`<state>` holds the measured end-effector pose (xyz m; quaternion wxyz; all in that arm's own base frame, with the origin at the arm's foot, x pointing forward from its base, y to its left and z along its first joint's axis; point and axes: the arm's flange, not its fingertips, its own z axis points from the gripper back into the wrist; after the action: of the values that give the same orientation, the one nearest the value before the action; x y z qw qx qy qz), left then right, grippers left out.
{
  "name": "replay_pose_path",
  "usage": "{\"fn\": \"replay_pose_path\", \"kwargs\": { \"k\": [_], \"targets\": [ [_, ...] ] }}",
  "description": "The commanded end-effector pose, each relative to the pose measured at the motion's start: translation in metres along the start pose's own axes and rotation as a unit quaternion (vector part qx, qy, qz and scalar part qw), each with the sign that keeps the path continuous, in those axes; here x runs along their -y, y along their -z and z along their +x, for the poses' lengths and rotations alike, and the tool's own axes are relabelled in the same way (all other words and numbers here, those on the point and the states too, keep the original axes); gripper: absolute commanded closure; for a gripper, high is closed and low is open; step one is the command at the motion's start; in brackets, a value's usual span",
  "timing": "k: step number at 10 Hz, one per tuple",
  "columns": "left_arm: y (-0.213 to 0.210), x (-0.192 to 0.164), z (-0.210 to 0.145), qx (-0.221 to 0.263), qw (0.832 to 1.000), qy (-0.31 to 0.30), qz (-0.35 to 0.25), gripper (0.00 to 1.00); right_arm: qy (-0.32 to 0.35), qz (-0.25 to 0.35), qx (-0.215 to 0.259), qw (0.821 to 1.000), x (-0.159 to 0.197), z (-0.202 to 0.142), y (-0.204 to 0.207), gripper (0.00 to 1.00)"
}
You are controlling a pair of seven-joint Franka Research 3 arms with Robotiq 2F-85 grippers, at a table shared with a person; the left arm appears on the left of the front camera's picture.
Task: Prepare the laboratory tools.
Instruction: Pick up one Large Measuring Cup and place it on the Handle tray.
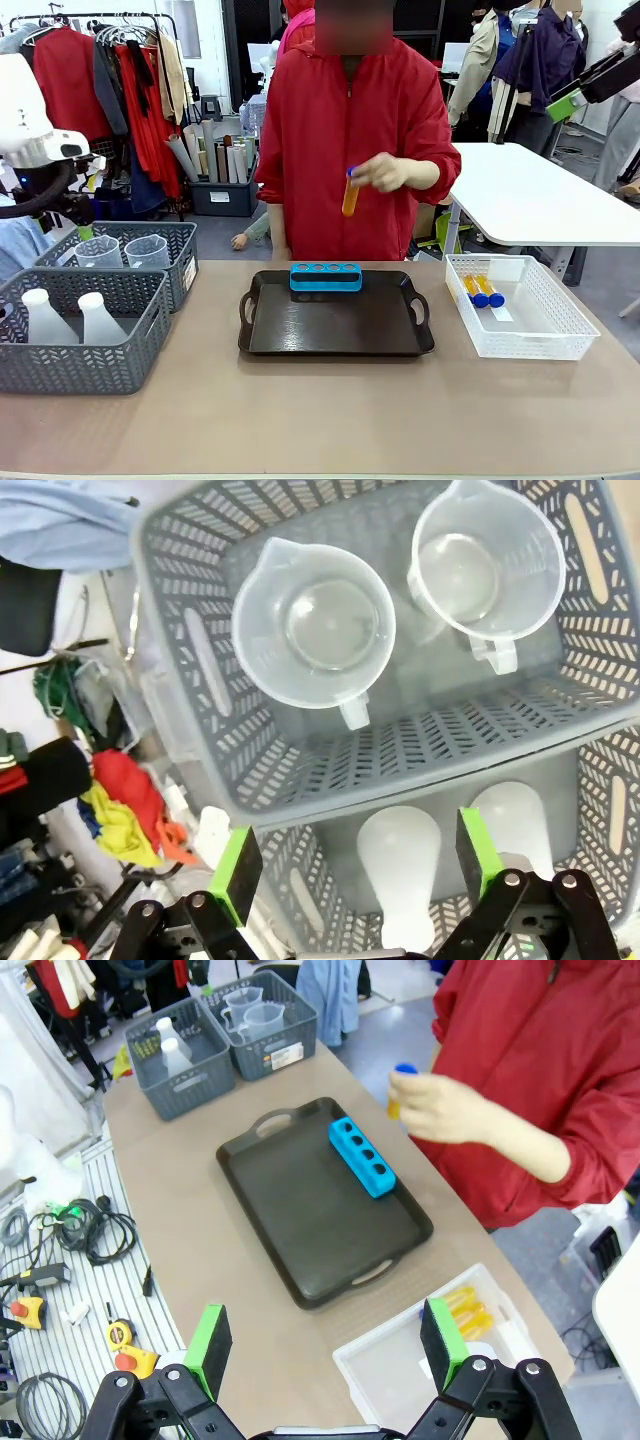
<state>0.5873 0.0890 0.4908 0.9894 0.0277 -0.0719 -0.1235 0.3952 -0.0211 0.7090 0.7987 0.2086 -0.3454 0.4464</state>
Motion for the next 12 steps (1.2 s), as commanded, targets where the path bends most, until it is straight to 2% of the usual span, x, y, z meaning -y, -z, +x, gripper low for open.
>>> {"fn": "replay_pose_path", "kwargs": {
  "k": [1, 5, 12],
  "targets": [
    [0.013, -0.005, 0.008, 0.014, 1.000, -0.001, -0.020, 0.00, -0.003, 0.003, 0.004, 1.000, -0.002, 0.001, -0.001, 0.00],
    [0.041, -0.021, 0.025, 0.016, 0.999, -0.001, -0.034, 0.00, -0.003, 0.003, 0.004, 1.000, -0.002, 0.001, -0.001, 0.00],
    [0.080, -0.033, 0.029, 0.015, 0.999, 0.001, -0.028, 0.00, -0.003, 0.003, 0.004, 1.000, -0.002, 0.001, -0.001, 0.00]
  ]
}}
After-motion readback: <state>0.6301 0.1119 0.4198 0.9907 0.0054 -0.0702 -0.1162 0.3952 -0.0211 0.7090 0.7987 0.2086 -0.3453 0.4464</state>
